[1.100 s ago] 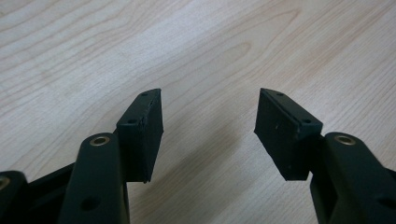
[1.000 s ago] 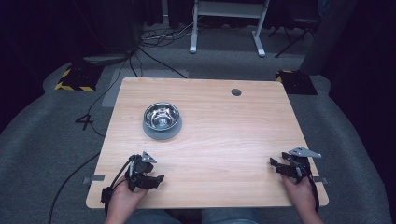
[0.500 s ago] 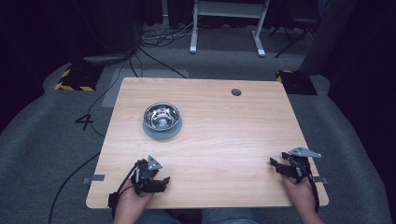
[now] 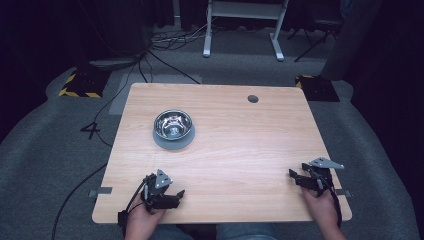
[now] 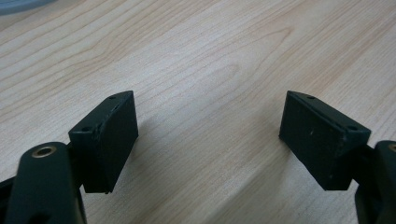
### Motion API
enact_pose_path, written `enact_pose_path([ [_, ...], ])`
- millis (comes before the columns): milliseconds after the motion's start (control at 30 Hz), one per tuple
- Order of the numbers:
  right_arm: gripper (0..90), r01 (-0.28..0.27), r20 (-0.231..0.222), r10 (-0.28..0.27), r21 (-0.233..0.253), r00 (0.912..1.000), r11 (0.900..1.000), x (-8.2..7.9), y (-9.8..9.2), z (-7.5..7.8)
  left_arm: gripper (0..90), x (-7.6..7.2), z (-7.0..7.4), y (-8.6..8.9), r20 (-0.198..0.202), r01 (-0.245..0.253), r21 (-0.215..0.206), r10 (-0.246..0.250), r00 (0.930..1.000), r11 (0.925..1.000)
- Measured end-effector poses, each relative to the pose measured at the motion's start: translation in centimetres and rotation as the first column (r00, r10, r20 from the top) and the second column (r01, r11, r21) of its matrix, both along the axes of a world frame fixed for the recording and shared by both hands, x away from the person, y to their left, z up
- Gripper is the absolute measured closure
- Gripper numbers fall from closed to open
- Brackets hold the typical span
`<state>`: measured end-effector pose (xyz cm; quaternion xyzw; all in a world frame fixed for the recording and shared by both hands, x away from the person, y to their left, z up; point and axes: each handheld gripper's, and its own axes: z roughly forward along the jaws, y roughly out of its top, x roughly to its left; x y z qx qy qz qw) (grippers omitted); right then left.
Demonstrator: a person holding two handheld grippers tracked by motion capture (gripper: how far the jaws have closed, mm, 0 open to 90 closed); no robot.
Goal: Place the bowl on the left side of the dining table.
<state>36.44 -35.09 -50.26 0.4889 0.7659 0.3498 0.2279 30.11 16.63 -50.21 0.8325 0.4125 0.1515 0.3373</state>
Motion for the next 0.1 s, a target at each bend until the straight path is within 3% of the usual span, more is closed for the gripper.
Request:
enact_pose_path([
  [100,36.3,0.000,0.000,0.000,0.000,1.0000,1.000,0.00,0.00,0.00,19.5,0.01,0.00,-0.01,0.000,0.000,0.000,0.000,1.0000,1.0000],
])
